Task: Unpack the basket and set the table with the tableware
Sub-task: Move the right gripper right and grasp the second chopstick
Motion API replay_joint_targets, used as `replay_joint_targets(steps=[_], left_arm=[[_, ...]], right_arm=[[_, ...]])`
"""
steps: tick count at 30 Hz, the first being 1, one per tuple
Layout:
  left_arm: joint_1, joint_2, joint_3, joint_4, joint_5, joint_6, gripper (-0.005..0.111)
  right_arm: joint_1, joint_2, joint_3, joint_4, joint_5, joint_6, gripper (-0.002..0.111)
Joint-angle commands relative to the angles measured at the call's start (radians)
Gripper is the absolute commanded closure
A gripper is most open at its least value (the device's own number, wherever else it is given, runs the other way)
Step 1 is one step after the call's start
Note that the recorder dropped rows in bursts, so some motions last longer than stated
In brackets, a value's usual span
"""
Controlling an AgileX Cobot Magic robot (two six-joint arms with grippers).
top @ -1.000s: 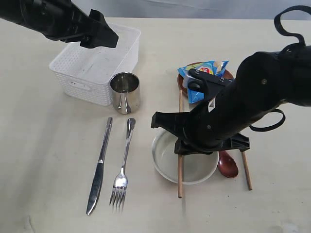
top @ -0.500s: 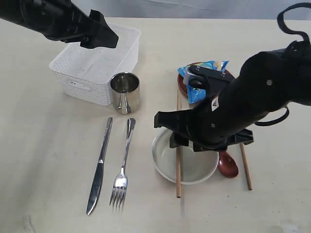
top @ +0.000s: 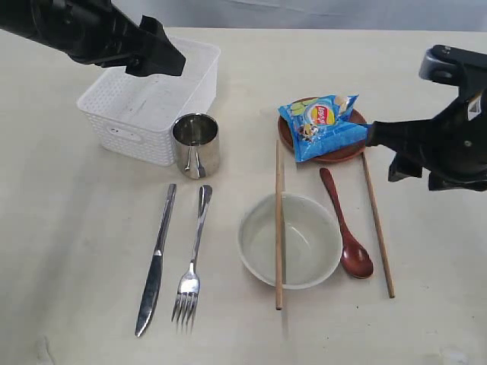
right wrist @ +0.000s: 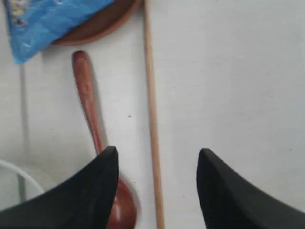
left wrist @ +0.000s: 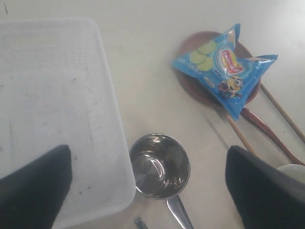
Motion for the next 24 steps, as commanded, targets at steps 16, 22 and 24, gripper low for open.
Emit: replay_joint_targets(steps=[16, 22, 24], left_arm=[[0.002, -0.005, 0.004, -0.008, -0.007, 0.003, 0.026], [0.002, -0.005, 0.004, -0.008, -0.007, 0.003, 0.026], [0.002, -0.005, 0.004, -0.008, -0.007, 0.003, 0.026]], right_arm=[[-0.027, 0.324, 0.006, 0.013, -0.149, -0.079, 0.059], [-0.027, 0.353, 0.006, 0.015, -0.149, -0.092, 0.059], [-0.027, 0.359, 0.006, 0.015, -0.153, -0.092, 0.059]])
